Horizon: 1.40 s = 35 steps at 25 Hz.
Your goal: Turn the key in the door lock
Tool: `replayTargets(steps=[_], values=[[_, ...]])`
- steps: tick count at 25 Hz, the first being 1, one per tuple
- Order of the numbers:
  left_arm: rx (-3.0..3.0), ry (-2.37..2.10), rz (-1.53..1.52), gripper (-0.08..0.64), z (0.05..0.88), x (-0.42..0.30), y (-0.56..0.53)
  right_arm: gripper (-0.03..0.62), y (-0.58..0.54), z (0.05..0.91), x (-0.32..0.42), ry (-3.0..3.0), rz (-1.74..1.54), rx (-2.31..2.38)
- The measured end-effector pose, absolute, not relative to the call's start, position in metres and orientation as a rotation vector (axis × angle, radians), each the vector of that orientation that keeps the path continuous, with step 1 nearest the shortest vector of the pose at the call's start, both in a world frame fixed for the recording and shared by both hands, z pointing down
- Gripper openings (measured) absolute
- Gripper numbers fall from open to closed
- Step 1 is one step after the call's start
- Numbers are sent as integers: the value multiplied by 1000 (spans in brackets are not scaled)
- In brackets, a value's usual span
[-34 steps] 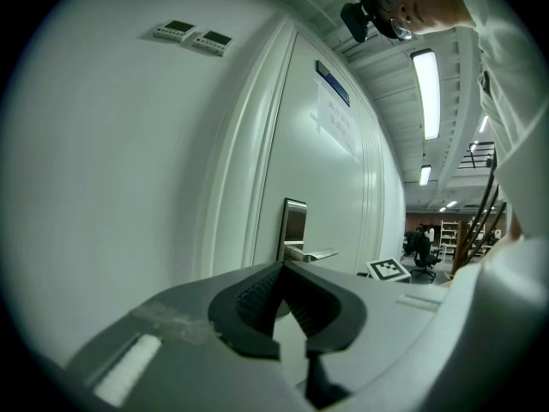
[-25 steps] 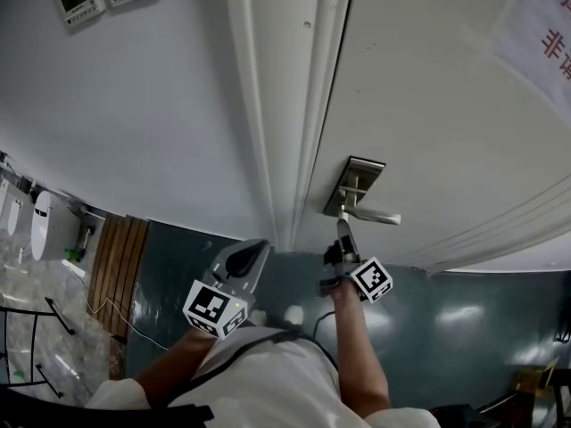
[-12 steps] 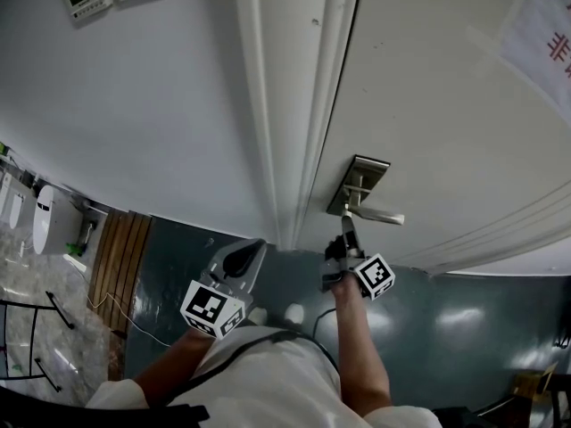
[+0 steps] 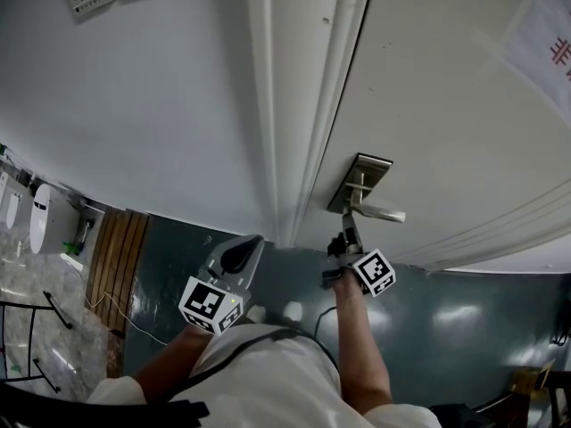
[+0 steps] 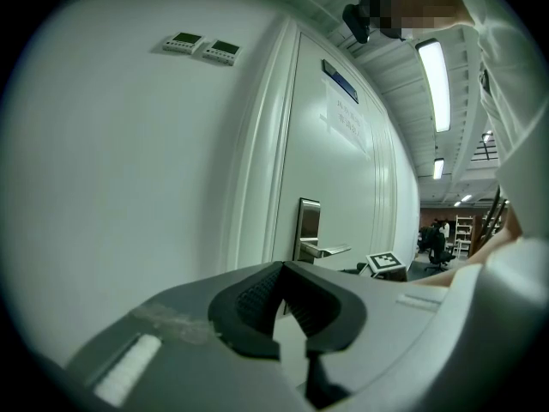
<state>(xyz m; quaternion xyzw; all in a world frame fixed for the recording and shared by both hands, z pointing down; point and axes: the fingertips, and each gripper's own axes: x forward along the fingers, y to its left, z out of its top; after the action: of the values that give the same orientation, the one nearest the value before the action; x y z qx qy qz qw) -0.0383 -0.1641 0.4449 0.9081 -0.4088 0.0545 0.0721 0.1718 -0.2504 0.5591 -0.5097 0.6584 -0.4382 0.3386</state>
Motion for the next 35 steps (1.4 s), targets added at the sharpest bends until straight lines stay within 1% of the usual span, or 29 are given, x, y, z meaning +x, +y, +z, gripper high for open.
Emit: replayTargets(steps=[17,35], values=[[2766,-1191,138,5,438,-40,-171,41,-250,555,164,2138,-854,-1824],[2776,-1205,141,5,439,-48,-170,44,-251,555,160,2379,-583,-2116]])
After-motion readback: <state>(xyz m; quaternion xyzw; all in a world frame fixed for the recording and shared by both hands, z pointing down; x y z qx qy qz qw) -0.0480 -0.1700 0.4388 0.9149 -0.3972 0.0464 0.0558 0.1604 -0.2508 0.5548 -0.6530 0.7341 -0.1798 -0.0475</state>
